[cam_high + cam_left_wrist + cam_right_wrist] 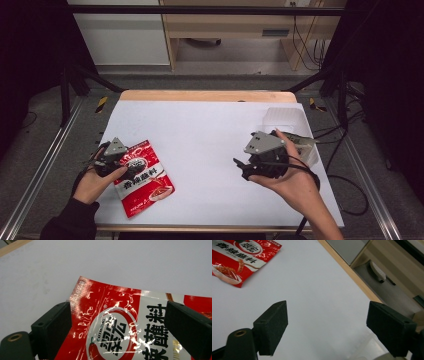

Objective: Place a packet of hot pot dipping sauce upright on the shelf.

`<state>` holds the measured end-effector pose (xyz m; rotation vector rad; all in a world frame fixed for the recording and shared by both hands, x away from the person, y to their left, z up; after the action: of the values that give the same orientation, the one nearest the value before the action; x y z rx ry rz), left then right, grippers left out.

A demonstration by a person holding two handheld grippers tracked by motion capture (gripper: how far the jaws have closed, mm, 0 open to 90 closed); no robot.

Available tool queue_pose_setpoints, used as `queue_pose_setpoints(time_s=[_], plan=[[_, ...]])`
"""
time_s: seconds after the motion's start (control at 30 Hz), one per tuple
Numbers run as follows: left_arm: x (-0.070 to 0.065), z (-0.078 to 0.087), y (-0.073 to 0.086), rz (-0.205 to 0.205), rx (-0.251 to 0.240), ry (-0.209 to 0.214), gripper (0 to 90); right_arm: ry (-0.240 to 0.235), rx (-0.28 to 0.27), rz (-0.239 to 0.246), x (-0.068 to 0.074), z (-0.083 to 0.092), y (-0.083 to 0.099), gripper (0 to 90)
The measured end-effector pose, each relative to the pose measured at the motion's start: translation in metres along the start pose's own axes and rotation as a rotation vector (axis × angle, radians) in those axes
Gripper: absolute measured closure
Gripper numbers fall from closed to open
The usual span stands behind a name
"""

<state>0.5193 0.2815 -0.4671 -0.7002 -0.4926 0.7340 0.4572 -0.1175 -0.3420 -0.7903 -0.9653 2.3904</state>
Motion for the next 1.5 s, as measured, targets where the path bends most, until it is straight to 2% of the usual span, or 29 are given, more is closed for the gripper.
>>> queue_pose_setpoints(time_s=[0.23,0.27,0.4,0.53,0.7,0.87,0.93,1.03,1.23,1.5], plan=[[0.013,0.006,0.003,0.016,0.000,-0.046,7.8,-0.036,-0.011,-0.031,0.021,-0.031,0.007,20.2],[0.014,0.007,0.004,0.014,0.005,-0.050,8.0,-0.046,-0.015,-0.048,0.024,-0.035,0.010,20.0],[0.022,0.008,0.007,0.032,0.003,-0.064,8.1,-0.064,0.009,-0.081,0.033,-0.051,0.021,19.2],[0.030,0.009,0.011,0.043,0.007,-0.082,8.4,-0.069,0.008,-0.112,0.041,-0.066,0.027,17.7],[0.045,0.016,0.015,0.070,-0.008,-0.096,8.5,-0.067,0.005,-0.155,0.052,-0.095,0.034,15.4],[0.057,0.019,0.020,0.105,-0.018,-0.103,8.8,-0.057,-0.032,-0.225,0.057,-0.115,0.042,16.2],[0.060,0.019,0.021,0.113,-0.018,-0.100,8.9,-0.058,-0.019,-0.213,0.059,-0.119,0.047,16.5],[0.065,0.019,0.023,0.123,-0.019,-0.103,9.1,-0.065,-0.015,-0.236,0.064,-0.121,0.053,17.3],[0.073,0.019,0.025,0.131,-0.004,-0.125,10.5,-0.078,0.015,-0.210,0.072,-0.126,0.057,17.5],[0.077,0.016,0.036,0.153,0.025,-0.117,14.2,-0.089,0.039,-0.188,0.079,-0.130,0.058,17.6]])
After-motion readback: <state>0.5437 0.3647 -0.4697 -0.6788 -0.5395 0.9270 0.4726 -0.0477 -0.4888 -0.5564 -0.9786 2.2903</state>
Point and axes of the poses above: each handheld gripper's, and its own axes: z roughly backward along the jaws, y roughly out of its underside, x roughly to its left, the point moved 5 cm from there along -z, roughly forward along the jaws, and after that the axes turned 3 degrees about -y, right-handed, at the moved point
